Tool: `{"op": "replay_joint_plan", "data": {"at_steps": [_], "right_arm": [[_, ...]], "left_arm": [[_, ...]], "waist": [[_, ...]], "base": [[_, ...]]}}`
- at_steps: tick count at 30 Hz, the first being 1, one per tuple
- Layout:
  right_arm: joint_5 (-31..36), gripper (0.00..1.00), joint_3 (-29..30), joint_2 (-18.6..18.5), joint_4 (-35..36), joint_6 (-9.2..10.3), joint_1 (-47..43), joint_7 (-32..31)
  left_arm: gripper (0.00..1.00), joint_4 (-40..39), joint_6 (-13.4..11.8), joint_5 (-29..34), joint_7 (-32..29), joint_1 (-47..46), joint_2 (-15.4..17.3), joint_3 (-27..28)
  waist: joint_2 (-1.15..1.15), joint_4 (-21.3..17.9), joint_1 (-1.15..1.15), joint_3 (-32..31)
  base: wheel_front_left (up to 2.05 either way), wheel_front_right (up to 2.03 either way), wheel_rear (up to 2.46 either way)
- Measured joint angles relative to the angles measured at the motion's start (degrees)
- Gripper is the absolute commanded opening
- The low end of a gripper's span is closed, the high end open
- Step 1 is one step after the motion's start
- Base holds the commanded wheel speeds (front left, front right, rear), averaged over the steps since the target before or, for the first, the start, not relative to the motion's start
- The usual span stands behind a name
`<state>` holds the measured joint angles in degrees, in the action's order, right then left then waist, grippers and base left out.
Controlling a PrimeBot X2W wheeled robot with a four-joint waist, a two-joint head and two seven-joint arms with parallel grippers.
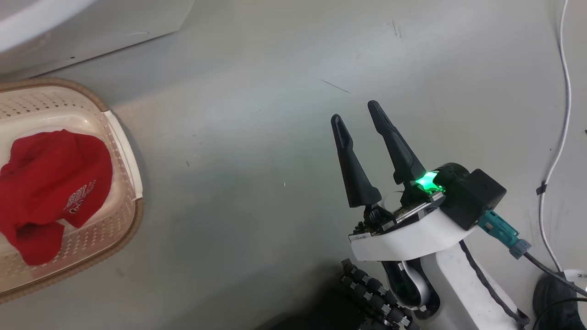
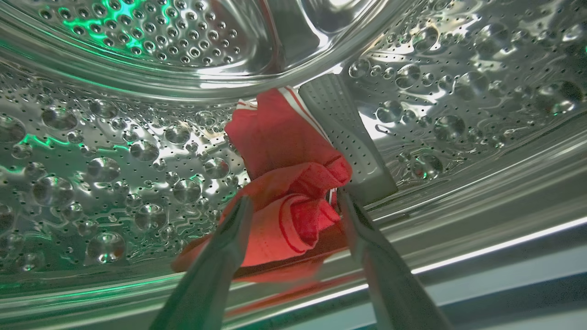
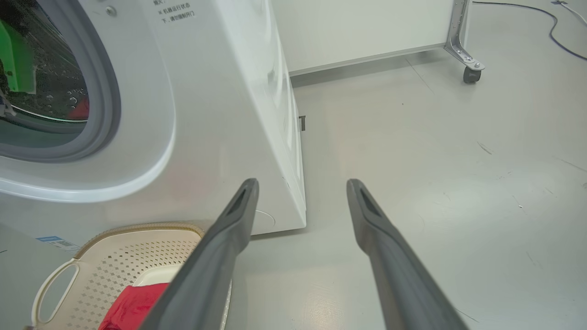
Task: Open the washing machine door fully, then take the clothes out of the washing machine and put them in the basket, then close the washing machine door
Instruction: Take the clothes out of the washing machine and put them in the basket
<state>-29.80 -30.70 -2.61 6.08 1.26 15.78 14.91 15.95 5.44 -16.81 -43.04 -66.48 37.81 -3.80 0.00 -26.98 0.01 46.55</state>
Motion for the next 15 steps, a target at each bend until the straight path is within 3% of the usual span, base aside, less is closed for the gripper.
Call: {"op": "replay_joint_plan", "data": {"at_steps": [15], "right_arm": [[-2.0,1.0,-1.2,0.1,0.1,0.93,2.6,0.0]], "left_arm": [[1.0,2.8,1.0,2.9,-8.0,-7.7,4.9,-3.9]], "waist": [[0.0,-2.7,0.0,3.8]], "base": [[0.0,0.0,0.0]]}}
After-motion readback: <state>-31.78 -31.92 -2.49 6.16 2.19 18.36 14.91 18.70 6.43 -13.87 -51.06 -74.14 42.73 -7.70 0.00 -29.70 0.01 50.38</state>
